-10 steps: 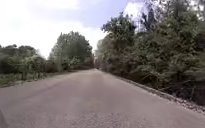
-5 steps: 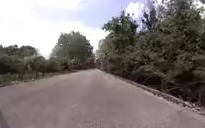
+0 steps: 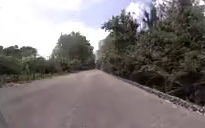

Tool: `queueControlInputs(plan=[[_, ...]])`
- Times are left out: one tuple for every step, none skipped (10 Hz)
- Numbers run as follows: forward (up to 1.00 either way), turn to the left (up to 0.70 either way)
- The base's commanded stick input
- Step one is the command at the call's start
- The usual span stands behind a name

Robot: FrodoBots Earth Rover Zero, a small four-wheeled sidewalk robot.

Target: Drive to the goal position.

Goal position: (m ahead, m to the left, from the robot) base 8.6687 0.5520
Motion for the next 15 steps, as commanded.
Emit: queueControlInputs(plan=[[0.50, 0.00], [0.50, 0.00], [0.50, 0.00], [0.50, 0.00], [0.50, 0.00], [0.50, 0.00], [0.50, 0.00], [0.50, 0.00], [0.50, 0.00], [0.50, 0.00], [0.50, 0.00], [0.50, 0.00], [0.50, 0.00], [0.50, 0.00], [0.50, 0.00]])
